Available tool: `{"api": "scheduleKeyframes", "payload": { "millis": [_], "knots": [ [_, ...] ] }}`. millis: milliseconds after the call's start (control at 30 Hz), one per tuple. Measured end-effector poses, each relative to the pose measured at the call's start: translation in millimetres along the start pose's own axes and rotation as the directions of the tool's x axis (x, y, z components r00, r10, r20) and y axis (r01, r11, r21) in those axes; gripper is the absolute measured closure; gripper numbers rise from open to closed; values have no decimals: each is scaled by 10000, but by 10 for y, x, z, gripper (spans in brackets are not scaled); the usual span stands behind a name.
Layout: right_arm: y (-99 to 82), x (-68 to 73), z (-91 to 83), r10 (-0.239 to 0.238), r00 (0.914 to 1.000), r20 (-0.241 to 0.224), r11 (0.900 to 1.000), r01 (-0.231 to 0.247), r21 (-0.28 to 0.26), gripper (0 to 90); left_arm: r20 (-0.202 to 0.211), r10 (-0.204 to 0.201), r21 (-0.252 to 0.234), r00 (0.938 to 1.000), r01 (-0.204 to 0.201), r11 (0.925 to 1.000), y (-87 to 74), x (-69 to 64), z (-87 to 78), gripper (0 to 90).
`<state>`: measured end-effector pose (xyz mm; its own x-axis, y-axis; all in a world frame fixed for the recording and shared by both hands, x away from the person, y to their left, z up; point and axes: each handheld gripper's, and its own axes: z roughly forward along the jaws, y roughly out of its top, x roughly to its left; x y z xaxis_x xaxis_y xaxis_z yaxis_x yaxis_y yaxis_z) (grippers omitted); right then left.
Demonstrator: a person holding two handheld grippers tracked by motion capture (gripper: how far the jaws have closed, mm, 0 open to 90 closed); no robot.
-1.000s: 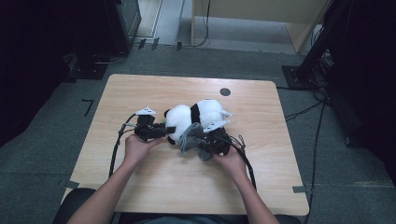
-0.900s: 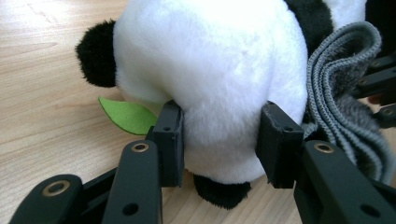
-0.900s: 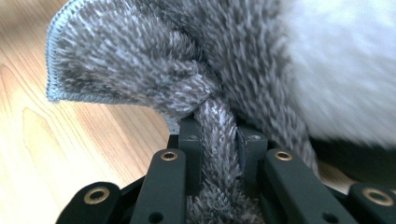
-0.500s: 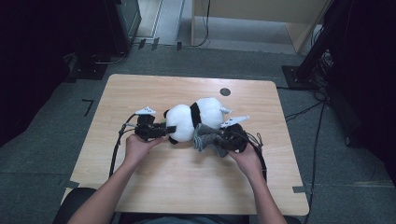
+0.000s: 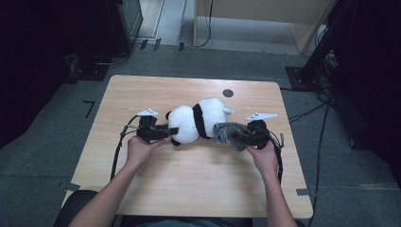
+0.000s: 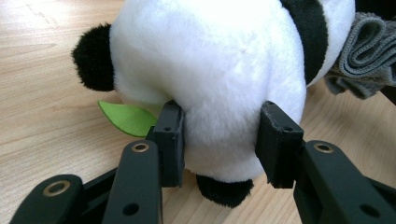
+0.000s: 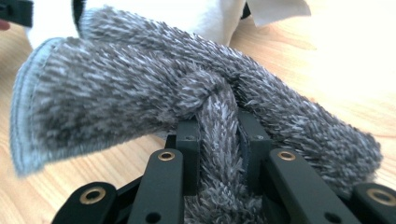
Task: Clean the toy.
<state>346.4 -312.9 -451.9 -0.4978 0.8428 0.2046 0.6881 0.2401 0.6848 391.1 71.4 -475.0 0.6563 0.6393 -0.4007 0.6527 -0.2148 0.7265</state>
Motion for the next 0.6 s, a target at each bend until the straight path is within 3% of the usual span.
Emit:
{"api": "scheduleKeyframes", "payload": {
  "millis": [233, 400, 600],
  "knots": [
    [-10, -129, 184, 414, 9988, -249, 9991, -414, 4, 755, -23, -3, -21, 10000, 3, 10000, 0, -2, 2, 573],
    [-44, -226, 246, 557, 9984, 131, 9978, -561, 357, 754, -61, 28, -30, 10000, -28, 10000, 0, -1, 2, 573],
    [-81, -367, 237, 708, 9923, 1015, 9946, -780, 691, 755, -78, 37, -36, 10000, -37, 10000, 0, 2, 3, 573]
  ]
}}
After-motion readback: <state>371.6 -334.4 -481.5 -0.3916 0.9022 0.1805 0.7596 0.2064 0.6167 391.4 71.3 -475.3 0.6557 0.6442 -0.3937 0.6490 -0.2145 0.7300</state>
